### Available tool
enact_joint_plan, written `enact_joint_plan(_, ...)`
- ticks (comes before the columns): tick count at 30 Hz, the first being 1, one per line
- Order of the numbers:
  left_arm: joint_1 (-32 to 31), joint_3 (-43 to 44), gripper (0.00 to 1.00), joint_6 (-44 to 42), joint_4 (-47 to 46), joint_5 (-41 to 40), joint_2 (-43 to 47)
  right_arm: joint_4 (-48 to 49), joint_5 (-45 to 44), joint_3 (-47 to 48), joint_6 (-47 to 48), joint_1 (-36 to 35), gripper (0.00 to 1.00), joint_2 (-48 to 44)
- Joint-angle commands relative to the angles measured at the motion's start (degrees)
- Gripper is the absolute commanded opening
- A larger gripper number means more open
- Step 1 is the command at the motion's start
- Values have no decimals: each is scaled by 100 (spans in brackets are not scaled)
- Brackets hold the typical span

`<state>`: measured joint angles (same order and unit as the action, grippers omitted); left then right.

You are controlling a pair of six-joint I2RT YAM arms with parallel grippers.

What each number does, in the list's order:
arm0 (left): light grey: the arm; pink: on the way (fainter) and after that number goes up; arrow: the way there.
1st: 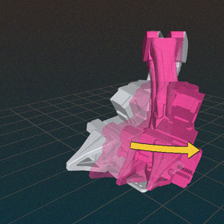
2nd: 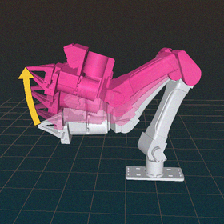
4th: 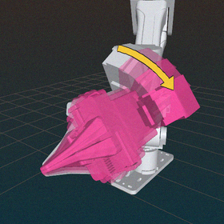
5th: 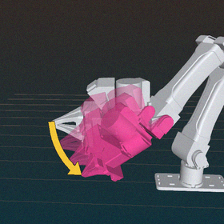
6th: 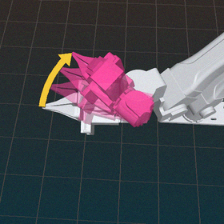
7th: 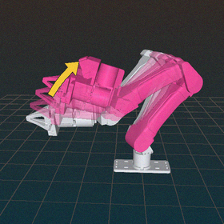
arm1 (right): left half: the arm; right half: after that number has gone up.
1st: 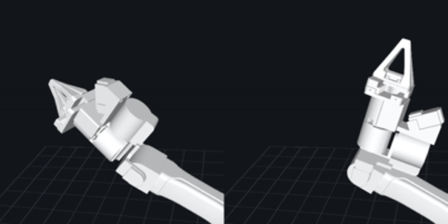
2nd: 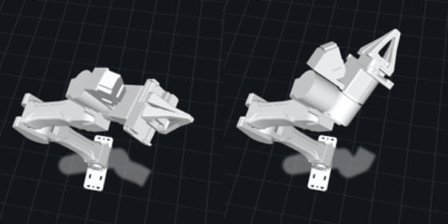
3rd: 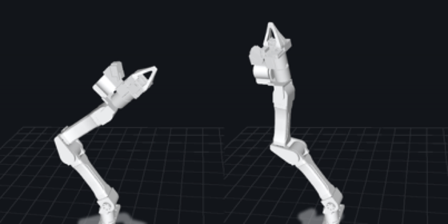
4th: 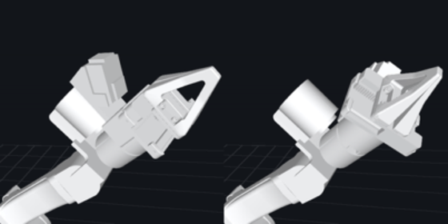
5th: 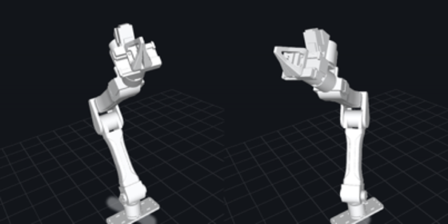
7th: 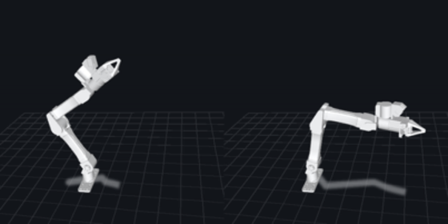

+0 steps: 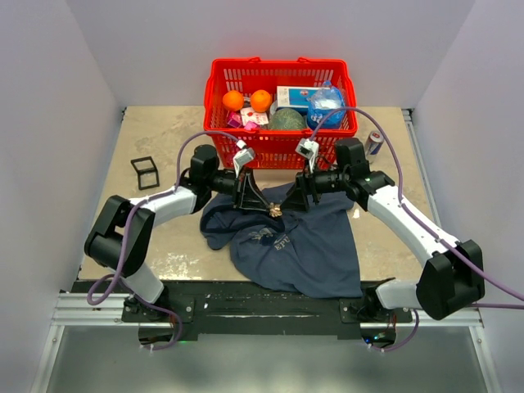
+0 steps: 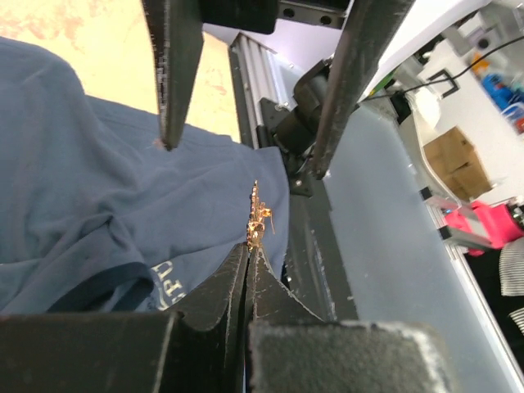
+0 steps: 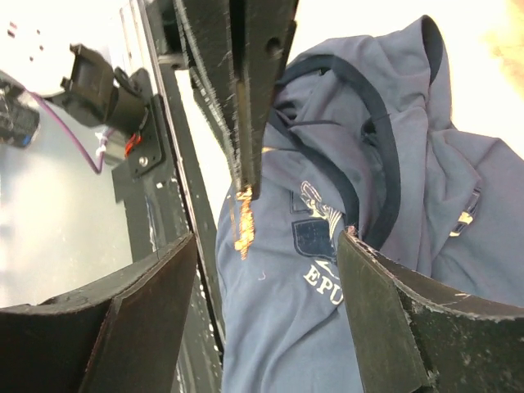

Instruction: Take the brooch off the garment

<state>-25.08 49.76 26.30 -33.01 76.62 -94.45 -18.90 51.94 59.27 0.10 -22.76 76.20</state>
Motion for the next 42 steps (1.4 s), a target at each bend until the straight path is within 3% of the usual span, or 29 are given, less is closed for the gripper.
enact_joint_plan(1,21,271,0,-1110,1175,11,234,-158,387,200,535,-17,72,-106)
enact_joint_plan(8,3,193,0,-680,736,107,243,61,518,33,351,-53,68,-80)
enact_joint_plan(14,-67,61,0,515,-906,248,129,176,773,41,324,-132,68,175)
enact_joint_plan(16,-102,60,0,700,-1066,248,85,149,826,111,350,-167,67,280)
enact_joint_plan(20,-146,96,0,744,-1163,231,15,35,844,217,482,-185,63,378)
enact_joint_plan(25,-155,148,0,824,-1251,213,-29,35,818,235,474,-185,49,395)
enact_joint_plan(42,-234,192,0,824,-1357,152,32,483,440,24,-458,-184,41,536)
